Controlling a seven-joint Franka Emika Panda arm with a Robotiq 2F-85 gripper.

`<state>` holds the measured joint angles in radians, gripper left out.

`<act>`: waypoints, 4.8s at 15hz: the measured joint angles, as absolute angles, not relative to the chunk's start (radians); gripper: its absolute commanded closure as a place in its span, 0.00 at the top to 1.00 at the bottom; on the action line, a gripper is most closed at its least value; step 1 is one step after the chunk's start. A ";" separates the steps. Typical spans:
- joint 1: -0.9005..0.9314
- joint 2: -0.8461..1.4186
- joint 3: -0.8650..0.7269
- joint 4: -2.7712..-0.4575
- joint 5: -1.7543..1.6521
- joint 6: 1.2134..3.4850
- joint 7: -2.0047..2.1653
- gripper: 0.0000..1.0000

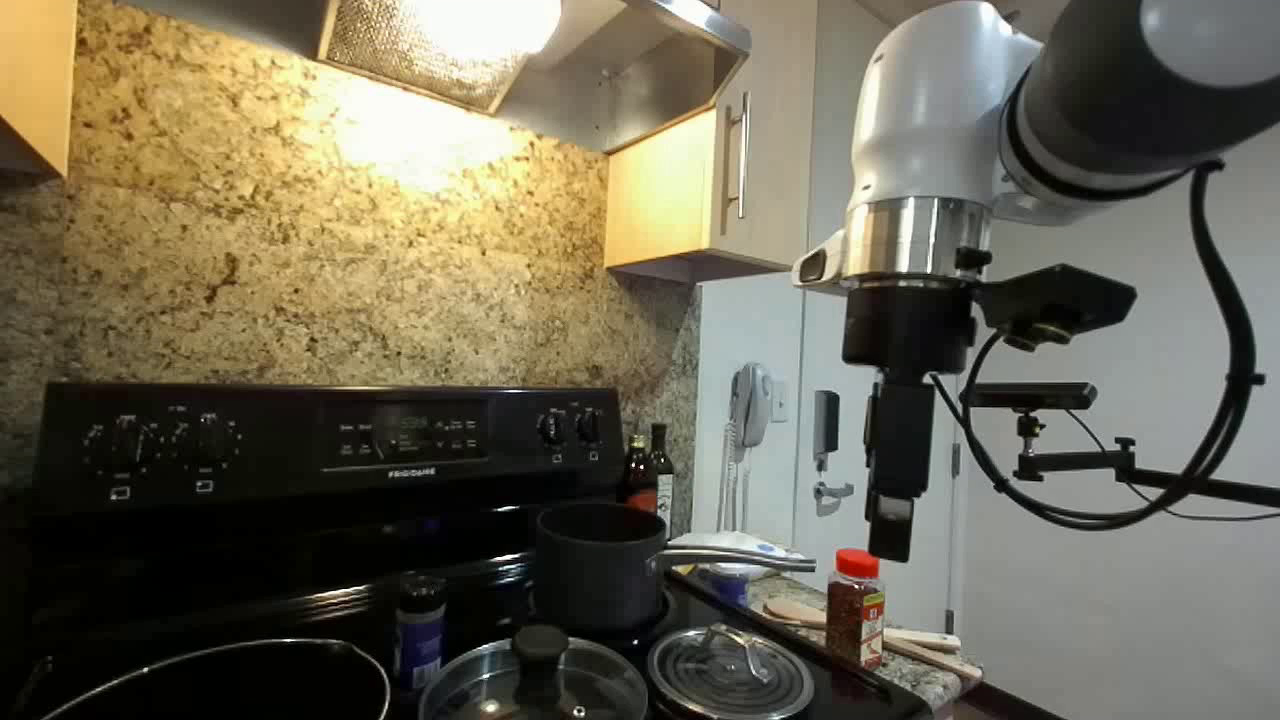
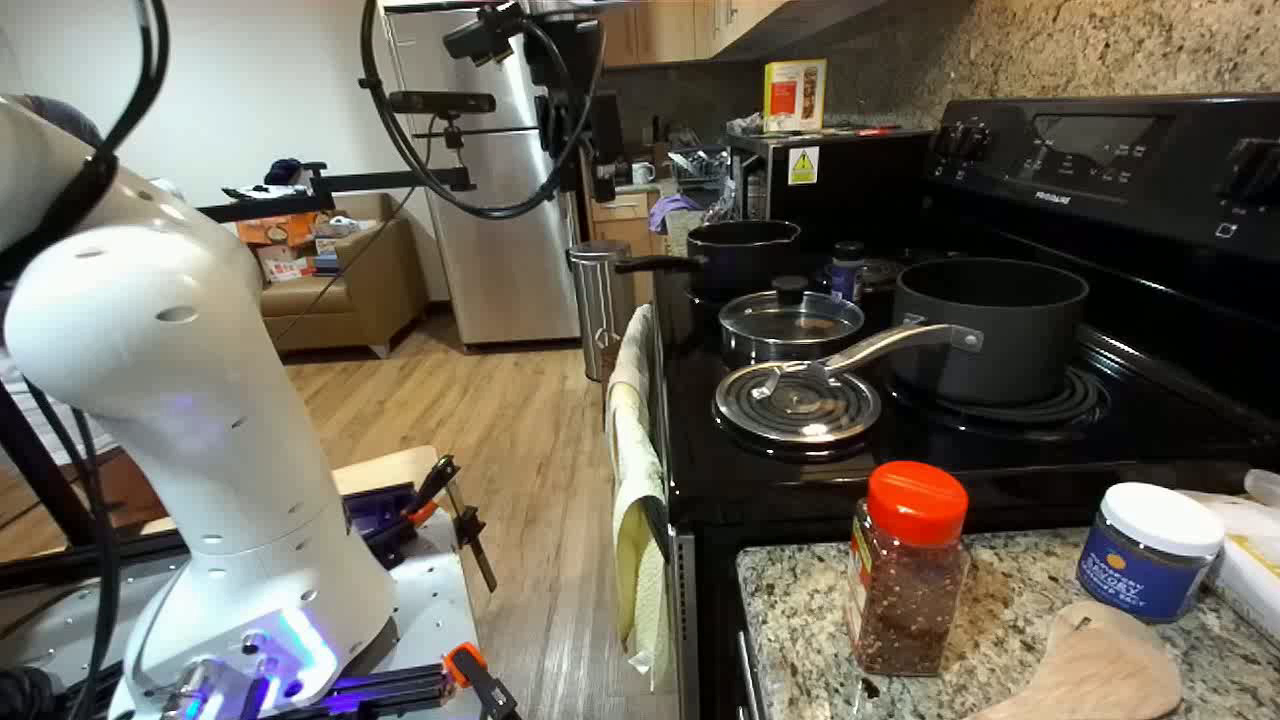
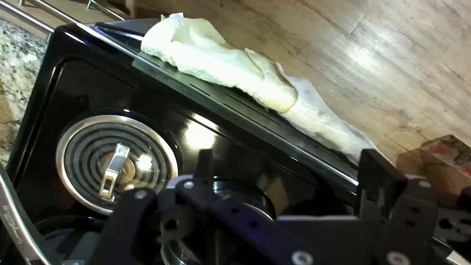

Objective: Put the lid on the stove onto the pot that is on the left

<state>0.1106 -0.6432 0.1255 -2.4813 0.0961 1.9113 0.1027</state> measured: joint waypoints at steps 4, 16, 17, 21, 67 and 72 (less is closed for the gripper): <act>0.110 -0.636 0.125 -2.473 0.095 1.914 0.103 1.00; 0.068 -0.290 0.119 -2.077 0.008 1.913 0.107 1.00; 0.064 -0.243 0.117 -2.025 -0.005 1.910 0.112 1.00; 0.062 -0.072 0.104 -1.855 -0.021 1.868 0.125 1.00; 0.071 0.373 0.060 -1.789 0.038 2.211 0.070 0.72; 0.071 0.395 0.060 -1.769 0.038 2.212 0.070 0.39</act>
<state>0.0706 0.3948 0.0595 -1.7686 0.0383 2.2116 0.0699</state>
